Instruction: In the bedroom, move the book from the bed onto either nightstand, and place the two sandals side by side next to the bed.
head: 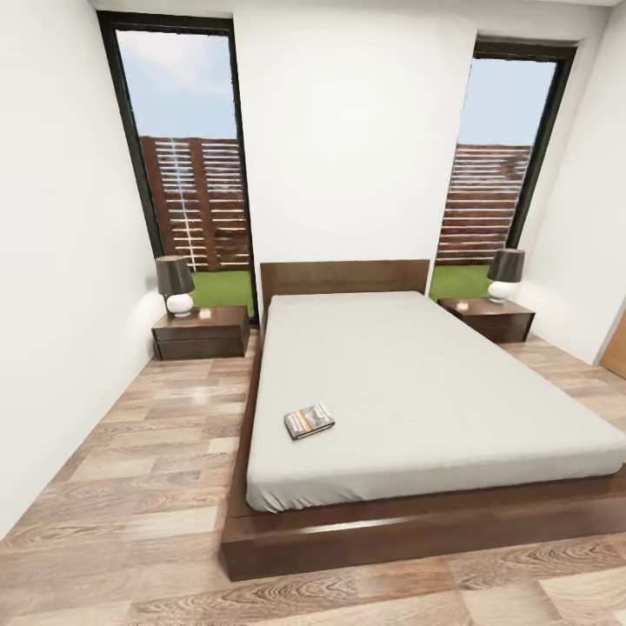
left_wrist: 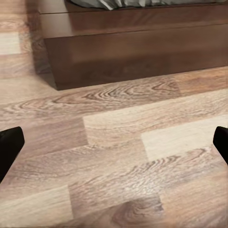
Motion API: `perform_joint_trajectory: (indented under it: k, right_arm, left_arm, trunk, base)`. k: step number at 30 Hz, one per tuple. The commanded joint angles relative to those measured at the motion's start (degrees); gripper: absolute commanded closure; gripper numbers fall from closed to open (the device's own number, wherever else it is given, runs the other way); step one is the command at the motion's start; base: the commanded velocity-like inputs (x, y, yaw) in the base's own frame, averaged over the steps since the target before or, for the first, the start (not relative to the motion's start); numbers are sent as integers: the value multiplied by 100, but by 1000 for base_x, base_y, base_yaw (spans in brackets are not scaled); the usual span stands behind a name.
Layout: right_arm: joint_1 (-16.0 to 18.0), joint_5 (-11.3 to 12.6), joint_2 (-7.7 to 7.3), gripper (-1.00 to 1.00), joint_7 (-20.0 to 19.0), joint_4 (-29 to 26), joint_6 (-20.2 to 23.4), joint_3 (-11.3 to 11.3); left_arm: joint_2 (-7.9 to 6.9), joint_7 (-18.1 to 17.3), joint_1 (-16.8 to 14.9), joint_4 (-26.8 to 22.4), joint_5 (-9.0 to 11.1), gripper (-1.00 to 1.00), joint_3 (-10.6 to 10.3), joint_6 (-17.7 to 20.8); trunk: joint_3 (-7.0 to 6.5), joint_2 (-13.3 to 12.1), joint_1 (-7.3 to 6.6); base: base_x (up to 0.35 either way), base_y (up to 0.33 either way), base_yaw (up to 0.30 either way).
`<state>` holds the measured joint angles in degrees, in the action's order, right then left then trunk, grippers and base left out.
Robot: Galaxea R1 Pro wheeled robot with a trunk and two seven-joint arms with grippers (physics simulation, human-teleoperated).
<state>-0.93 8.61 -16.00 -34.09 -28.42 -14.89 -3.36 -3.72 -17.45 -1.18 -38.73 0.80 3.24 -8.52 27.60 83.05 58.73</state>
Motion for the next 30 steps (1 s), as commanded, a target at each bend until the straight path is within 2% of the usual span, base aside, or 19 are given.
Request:
perform_joint_trajectory:
  k: [1, 30]
  right_arm:
    - [-3, 45, 1, -100, -44, -6, 16, -15]
    - [-3, 45, 1, -100, -45, -6, 13, -16]
  left_arm:
    - [3, -42, -5, 6, 8, -100, 19, -9]
    - [3, -40, -5, 6, 8, -100, 19, -9]
  trunk:
    - [5, 3, 0]
    - [5, 3, 0]
  base:
    - [0, 0, 293]
    - [0, 0, 293]
